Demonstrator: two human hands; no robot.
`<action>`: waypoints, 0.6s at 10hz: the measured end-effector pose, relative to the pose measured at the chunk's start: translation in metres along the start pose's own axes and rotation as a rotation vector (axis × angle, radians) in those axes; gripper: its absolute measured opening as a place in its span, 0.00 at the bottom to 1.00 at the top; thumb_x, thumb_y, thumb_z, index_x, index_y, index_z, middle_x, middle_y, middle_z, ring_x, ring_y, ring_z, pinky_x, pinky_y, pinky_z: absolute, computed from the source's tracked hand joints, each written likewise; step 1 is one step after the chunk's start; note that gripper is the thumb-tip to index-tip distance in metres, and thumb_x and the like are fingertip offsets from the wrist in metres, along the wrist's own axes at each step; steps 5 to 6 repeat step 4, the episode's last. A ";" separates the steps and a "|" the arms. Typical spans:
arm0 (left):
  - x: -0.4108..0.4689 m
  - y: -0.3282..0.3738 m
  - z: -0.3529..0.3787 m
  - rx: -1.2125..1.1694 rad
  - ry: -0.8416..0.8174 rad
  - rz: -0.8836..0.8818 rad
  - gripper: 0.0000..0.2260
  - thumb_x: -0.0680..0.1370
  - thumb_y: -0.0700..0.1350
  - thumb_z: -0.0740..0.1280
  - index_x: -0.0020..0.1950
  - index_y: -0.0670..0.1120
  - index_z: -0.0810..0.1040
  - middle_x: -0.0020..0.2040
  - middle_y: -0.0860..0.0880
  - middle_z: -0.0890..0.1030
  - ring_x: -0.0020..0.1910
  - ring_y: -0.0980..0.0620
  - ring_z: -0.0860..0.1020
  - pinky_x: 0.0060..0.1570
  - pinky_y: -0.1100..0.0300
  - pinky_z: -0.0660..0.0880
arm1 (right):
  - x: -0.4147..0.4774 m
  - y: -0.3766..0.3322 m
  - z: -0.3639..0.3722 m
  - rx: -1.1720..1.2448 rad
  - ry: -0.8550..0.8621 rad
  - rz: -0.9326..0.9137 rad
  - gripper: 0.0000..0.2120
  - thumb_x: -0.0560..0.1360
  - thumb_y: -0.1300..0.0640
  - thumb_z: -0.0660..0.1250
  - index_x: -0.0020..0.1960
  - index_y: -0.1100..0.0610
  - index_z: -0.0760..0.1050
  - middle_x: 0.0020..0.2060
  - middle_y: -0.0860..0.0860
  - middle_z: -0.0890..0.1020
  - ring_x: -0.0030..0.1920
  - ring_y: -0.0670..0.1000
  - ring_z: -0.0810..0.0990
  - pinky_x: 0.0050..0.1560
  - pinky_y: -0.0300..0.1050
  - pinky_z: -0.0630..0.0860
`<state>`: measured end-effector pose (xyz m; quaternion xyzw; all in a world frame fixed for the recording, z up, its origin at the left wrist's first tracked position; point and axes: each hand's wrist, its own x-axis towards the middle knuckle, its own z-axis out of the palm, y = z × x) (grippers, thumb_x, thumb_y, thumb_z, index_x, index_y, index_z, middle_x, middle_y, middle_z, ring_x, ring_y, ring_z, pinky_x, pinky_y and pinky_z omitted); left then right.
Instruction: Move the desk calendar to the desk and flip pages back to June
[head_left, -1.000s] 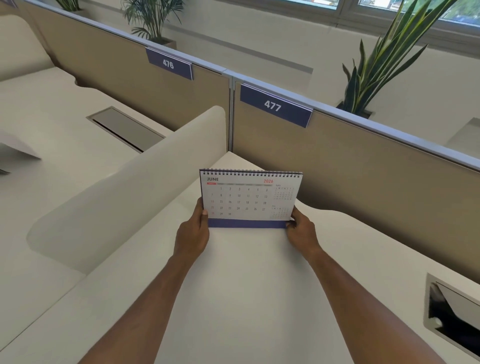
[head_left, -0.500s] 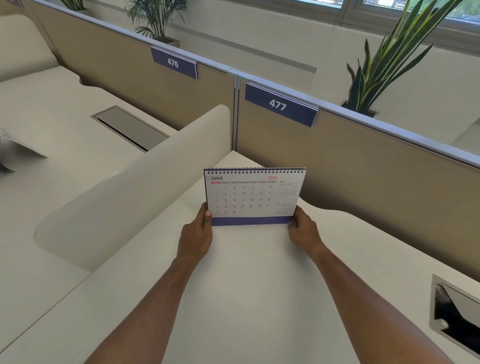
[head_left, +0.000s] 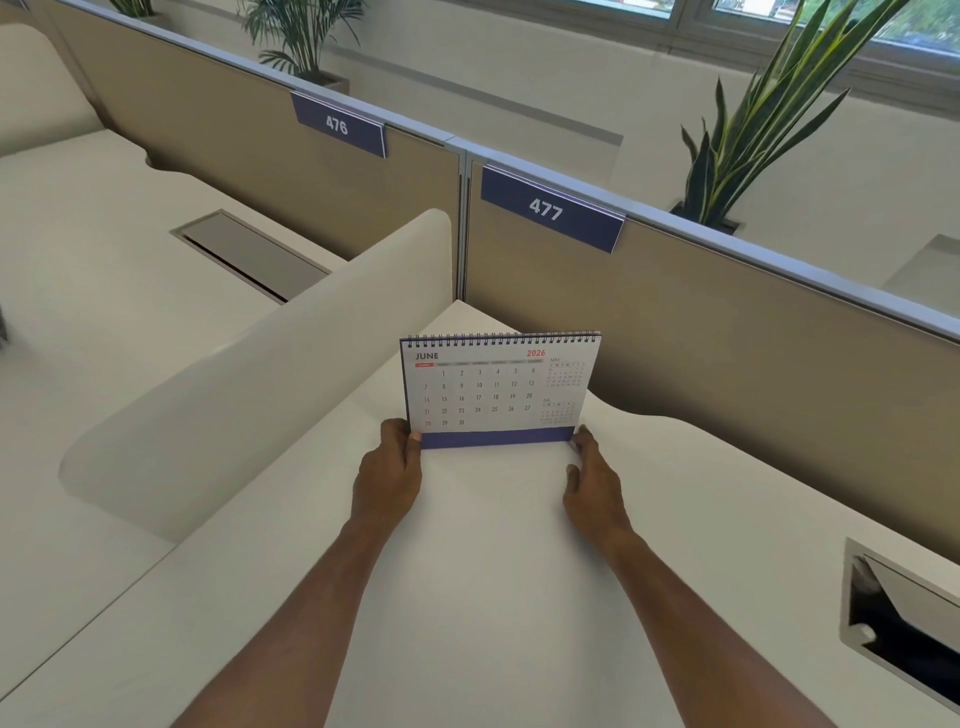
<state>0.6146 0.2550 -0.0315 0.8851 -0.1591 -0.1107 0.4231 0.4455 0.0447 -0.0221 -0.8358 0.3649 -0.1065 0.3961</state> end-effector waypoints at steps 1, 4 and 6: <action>0.000 -0.001 0.001 0.021 -0.006 -0.002 0.10 0.87 0.48 0.58 0.65 0.45 0.71 0.53 0.43 0.86 0.50 0.35 0.82 0.41 0.52 0.68 | 0.000 0.000 -0.001 -0.028 -0.016 -0.010 0.27 0.82 0.68 0.57 0.80 0.60 0.60 0.79 0.54 0.66 0.77 0.58 0.68 0.76 0.52 0.64; -0.002 -0.004 -0.001 -0.054 0.023 0.037 0.17 0.84 0.37 0.62 0.73 0.41 0.65 0.68 0.40 0.82 0.60 0.33 0.82 0.51 0.52 0.74 | -0.005 0.001 0.002 0.016 0.000 0.060 0.27 0.83 0.64 0.59 0.81 0.62 0.57 0.78 0.55 0.67 0.78 0.56 0.66 0.78 0.47 0.60; -0.002 -0.004 -0.001 -0.054 0.023 0.037 0.17 0.84 0.37 0.62 0.73 0.41 0.65 0.68 0.40 0.82 0.60 0.33 0.82 0.51 0.52 0.74 | -0.005 0.001 0.002 0.016 0.000 0.060 0.27 0.83 0.64 0.59 0.81 0.62 0.57 0.78 0.55 0.67 0.78 0.56 0.66 0.78 0.47 0.60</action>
